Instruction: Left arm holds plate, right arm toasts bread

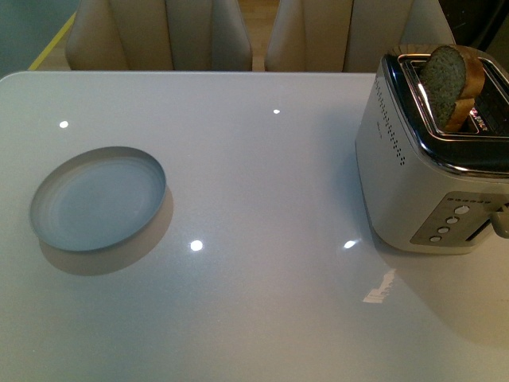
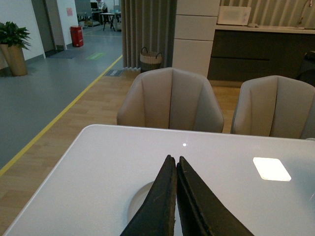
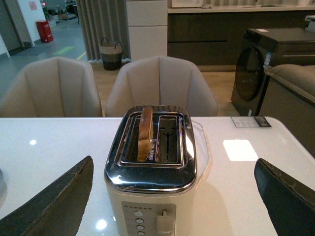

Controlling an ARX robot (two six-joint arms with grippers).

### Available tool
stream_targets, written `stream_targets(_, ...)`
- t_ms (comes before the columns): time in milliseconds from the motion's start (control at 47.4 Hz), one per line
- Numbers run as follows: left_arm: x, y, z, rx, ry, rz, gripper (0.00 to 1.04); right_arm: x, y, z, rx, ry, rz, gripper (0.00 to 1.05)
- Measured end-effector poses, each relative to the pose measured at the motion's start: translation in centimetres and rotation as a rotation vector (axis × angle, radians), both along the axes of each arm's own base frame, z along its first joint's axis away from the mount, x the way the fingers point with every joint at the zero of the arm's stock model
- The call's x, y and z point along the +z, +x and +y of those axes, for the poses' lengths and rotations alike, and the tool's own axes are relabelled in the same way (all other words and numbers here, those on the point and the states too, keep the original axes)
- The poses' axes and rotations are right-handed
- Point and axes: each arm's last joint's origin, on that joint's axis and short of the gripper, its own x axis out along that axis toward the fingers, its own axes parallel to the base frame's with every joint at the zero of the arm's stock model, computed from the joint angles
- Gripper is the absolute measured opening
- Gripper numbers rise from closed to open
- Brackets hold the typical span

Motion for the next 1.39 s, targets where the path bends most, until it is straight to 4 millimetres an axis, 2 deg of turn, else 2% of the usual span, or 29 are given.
stream_targets(317,-0.1,-0.7,0.0,0.0,0.0,0.001,0.03,0.0,0.0,0.0,0.0,0.0,0.0,0.96)
stream_targets(422,-0.4,-1.6,0.0,0.0,0.0,0.011,0.03,0.0,0.0,0.0,0.0,0.0,0.0,0.96)
stream_targets(908,-0.3,-1.7,0.0,0.0,0.0,0.006,0.03,0.0,0.0,0.0,0.0,0.0,0.0,0.96)
stream_targets(992,-0.3,-1.7,0.0,0.0,0.0,0.006,0.13,0.0,0.0,0.0,0.0,0.0,0.0,0.96)
stream_targets(1097,-0.3,-1.7,0.0,0.0,0.0,0.006,0.31,0.0,0.0,0.0,0.0,0.0,0.0,0.96)
stream_targets(1182,-0.3,-1.7,0.0,0.0,0.0,0.006,0.51,0.0,0.0,0.0,0.0,0.0,0.0,0.96)
stream_targets(1393,-0.3,-1.7,0.0,0.0,0.0,0.006,0.88,0.0,0.0,0.0,0.0,0.0,0.0,0.96)
